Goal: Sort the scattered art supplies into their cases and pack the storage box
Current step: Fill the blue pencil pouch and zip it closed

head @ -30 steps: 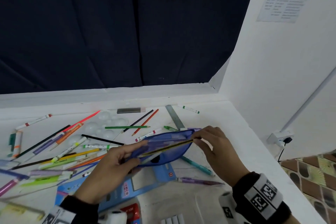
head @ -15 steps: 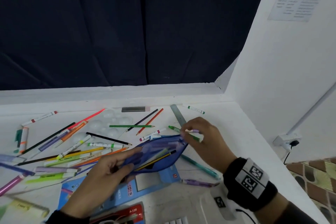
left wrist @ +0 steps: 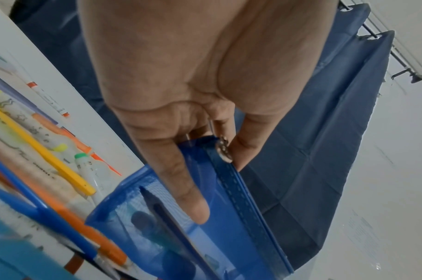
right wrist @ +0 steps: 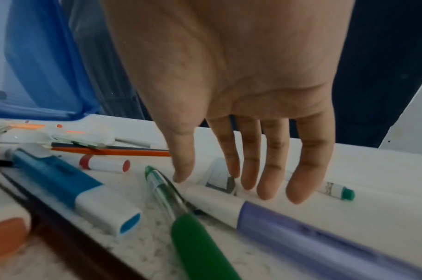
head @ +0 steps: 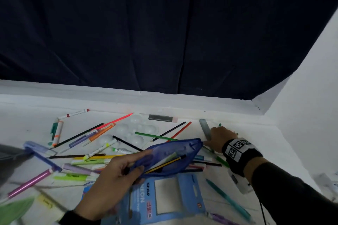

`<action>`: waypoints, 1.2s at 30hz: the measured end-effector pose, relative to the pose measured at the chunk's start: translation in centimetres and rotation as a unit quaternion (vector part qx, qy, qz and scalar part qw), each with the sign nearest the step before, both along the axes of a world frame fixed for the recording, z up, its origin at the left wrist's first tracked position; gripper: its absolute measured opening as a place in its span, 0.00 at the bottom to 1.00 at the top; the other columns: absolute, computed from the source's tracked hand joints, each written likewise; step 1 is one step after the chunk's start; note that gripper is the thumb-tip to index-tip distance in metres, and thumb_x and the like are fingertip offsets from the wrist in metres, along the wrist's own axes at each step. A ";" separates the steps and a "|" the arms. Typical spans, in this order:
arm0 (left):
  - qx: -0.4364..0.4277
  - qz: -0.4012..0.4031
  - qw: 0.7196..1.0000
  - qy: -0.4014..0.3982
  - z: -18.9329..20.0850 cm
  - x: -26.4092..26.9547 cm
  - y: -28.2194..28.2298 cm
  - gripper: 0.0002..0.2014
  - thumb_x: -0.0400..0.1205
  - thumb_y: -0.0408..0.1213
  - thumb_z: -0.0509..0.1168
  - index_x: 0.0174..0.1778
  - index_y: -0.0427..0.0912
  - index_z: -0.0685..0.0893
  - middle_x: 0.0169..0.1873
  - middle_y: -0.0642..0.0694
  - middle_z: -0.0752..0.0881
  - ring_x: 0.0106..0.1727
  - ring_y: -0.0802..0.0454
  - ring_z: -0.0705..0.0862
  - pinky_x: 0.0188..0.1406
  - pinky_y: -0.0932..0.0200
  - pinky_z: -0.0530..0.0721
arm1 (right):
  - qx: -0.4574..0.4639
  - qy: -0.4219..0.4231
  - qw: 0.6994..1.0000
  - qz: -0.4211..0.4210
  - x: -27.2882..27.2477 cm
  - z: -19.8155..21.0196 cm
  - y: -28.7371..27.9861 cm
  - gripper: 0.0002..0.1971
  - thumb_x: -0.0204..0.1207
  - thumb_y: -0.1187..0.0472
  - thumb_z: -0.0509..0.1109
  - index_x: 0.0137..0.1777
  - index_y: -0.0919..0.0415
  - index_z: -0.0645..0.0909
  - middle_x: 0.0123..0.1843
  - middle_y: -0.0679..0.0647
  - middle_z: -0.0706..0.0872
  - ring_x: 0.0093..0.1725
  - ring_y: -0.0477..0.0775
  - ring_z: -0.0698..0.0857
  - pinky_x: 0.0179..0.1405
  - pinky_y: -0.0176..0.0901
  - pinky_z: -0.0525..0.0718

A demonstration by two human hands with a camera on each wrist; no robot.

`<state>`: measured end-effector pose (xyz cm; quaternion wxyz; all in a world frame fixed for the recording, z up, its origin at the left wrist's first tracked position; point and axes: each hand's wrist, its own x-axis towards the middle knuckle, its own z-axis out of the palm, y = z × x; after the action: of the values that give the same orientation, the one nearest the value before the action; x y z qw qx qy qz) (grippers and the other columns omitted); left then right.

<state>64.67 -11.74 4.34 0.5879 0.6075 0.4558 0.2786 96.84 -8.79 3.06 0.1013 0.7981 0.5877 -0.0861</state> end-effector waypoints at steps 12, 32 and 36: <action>0.004 0.023 1.000 -0.016 0.6 -0.5 0.7 0.20 0.84 0.22 0.63 0.63 0.49 0.88 0.55 0.57 0.92 0.59 0.58 0.89 0.49 0.62 0.90 | 0.008 0.026 0.998 -0.063 0.6 -1.2 2.3 0.17 0.78 0.52 0.72 0.58 0.63 0.79 0.56 0.59 0.85 0.54 0.60 0.86 0.42 0.44 0.77; 0.026 -0.053 0.998 0.015 3.1 -3.5 -3.5 0.23 0.81 0.26 0.69 0.68 0.54 0.85 0.58 0.58 0.91 0.65 0.55 0.87 0.63 0.47 0.86 | 0.426 0.310 0.830 0.182 -11.3 5.6 -12.3 0.07 0.86 0.64 0.61 0.56 0.55 0.80 0.45 0.47 0.85 0.42 0.47 0.85 0.41 0.46 0.83; 0.000 -0.074 0.997 -0.008 4.0 -4.1 -5.1 0.22 0.79 0.27 0.70 0.62 0.57 0.90 0.57 0.50 0.92 0.61 0.46 0.90 0.65 0.44 0.85 | 0.367 0.258 0.867 0.218 -12.8 3.8 -15.2 0.09 0.85 0.63 0.63 0.59 0.55 0.83 0.51 0.50 0.88 0.47 0.51 0.85 0.45 0.48 0.84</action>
<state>60.59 -16.84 8.30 0.6106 0.6373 0.4050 0.2387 84.03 -23.96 6.82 -0.3373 0.5789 0.7412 -0.0427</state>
